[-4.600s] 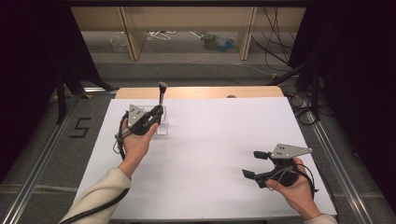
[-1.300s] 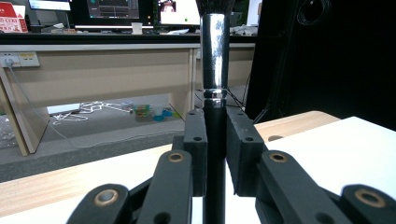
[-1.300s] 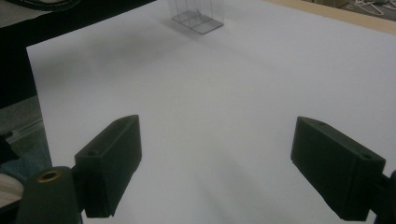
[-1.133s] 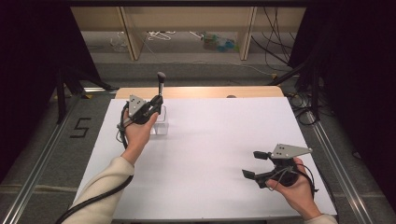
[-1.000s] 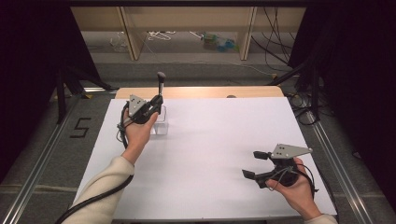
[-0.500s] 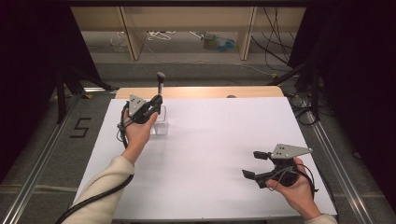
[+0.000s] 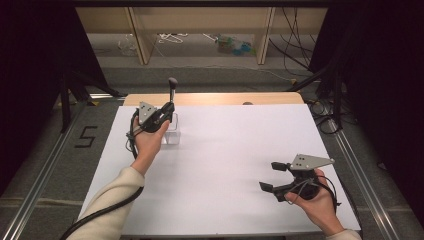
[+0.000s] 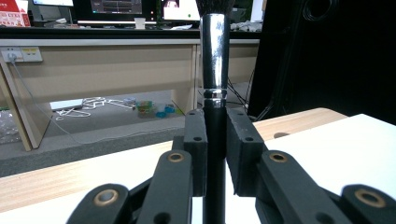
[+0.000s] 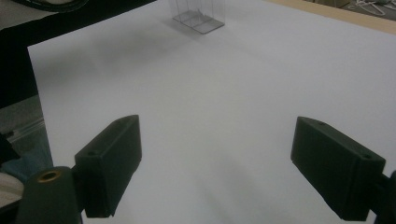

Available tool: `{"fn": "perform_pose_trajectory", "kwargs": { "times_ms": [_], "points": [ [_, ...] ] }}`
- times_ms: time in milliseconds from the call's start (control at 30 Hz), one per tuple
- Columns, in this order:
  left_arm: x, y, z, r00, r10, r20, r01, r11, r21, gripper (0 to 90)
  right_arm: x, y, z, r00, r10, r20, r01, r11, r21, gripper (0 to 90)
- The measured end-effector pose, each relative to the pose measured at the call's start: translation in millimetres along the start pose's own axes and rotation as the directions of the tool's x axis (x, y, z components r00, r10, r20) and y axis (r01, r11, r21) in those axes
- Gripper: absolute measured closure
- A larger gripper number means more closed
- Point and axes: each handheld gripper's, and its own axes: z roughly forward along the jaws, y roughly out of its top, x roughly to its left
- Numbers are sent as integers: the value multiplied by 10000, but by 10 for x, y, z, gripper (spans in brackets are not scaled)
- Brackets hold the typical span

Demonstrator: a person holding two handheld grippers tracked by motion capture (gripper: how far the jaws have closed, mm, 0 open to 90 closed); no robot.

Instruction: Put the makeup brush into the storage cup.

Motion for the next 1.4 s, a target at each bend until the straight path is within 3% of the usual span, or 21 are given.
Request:
{"fn": "perform_pose_trajectory", "kwargs": {
  "times_ms": [1400],
  "points": [
    [8, -88, 13, 10000, -31, -55, 33, 9995, 321, 789, 1, 6, -12, 10000, 14, 32, -14, 9999, 150, 170]
  ]
}}
